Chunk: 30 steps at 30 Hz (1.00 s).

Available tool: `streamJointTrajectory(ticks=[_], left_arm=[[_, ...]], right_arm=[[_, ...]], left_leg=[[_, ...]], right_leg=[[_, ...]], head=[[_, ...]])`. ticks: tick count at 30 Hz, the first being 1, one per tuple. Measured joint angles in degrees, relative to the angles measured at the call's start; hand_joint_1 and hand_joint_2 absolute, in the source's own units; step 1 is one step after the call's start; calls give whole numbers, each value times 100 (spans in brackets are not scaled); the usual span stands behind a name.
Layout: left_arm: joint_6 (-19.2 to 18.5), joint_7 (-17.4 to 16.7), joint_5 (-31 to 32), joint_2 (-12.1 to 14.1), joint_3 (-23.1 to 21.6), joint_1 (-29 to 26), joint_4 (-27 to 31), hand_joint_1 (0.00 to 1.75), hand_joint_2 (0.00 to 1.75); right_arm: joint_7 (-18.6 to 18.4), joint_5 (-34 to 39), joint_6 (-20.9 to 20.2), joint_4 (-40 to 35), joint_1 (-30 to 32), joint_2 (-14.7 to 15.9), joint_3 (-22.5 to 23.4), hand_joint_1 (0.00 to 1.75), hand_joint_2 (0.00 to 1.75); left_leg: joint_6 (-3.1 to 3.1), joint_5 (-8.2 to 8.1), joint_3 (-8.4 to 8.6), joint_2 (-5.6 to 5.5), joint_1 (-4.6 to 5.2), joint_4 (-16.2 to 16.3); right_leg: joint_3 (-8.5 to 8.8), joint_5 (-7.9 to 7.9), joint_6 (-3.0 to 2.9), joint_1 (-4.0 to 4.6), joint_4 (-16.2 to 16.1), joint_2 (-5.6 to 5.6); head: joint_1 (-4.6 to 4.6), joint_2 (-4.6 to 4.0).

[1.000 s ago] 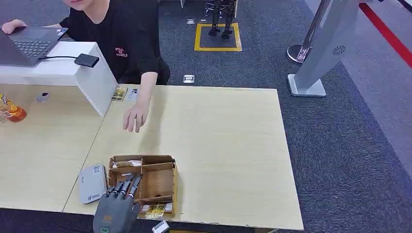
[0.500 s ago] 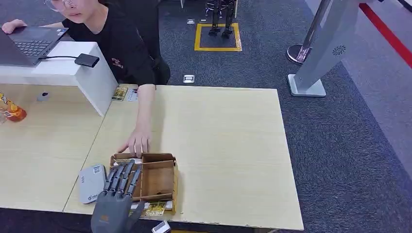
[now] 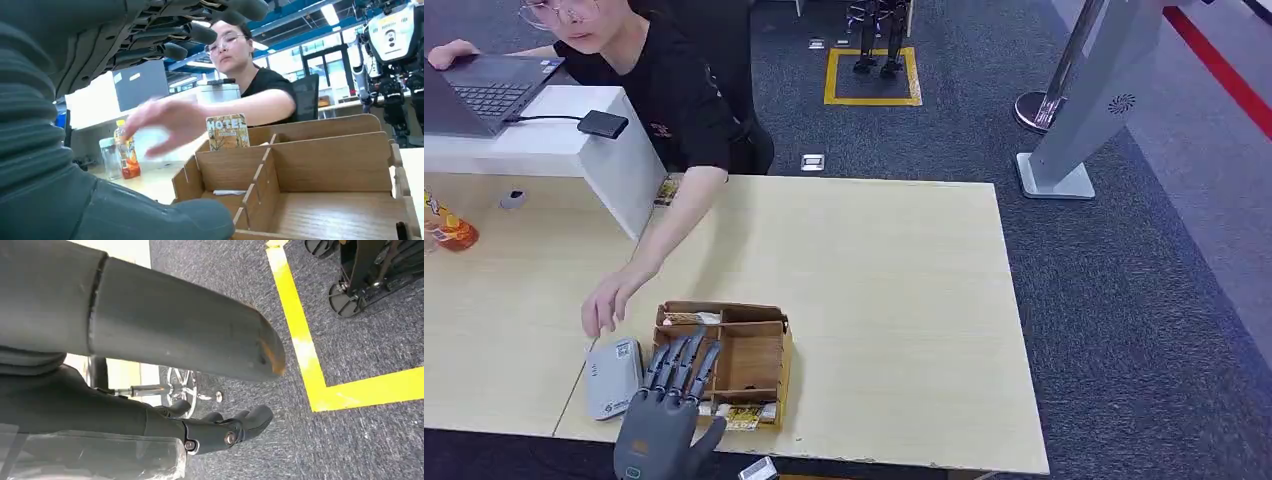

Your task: Pass the card to the sensor for recognition and then transmit it.

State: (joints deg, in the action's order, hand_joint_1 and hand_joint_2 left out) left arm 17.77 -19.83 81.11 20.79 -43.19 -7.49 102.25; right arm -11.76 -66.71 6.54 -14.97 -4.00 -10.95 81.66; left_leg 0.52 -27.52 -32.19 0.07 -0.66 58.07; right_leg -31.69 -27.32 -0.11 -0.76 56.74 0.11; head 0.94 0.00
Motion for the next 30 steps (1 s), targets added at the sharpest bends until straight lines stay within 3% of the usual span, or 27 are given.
streamJointTrajectory(ticks=[7, 10, 14, 19, 30], left_arm=[[-42, -87, 105, -28, 44, 6, -11, 3, 175], [-280, -63, 44, -31, 77, 18, -31, 7, 175], [-621, 232, -444, 11, 94, 57, -70, 7, 175], [-747, 533, -874, 44, 94, 100, -74, 7, 175], [-750, 665, -1025, 63, 94, 169, -74, 7, 175]], right_arm=[[4, -17, -2, 0, 0, 0, -2, 0, 0], [4, -17, -9, 0, 0, 0, -4, 0, 0], [-2, -35, -53, 0, 1, 2, -11, 0, 0], [-22, -37, -77, 0, 0, 7, -13, 0, 0], [-22, -44, -77, 0, 0, 11, -17, 0, 0]], left_leg=[[0, 0, 0, 0, 0, 0], [0, 0, 0, 0, 0, 0], [0, 0, 0, 0, 0, 0], [0, 0, 0, 0, 0, 0], [0, 0, 0, 0, 0, 1]], right_leg=[[0, 0, 0, 0, 0, 0], [0, 0, 0, 0, 0, 0], [0, 0, 0, 0, 0, 0], [1, 0, 0, 0, 0, 0], [0, 0, 0, 0, 0, 0]], head=[[0, 0], [0, 0], [0, 0], [0, 0], [-2, 0]])
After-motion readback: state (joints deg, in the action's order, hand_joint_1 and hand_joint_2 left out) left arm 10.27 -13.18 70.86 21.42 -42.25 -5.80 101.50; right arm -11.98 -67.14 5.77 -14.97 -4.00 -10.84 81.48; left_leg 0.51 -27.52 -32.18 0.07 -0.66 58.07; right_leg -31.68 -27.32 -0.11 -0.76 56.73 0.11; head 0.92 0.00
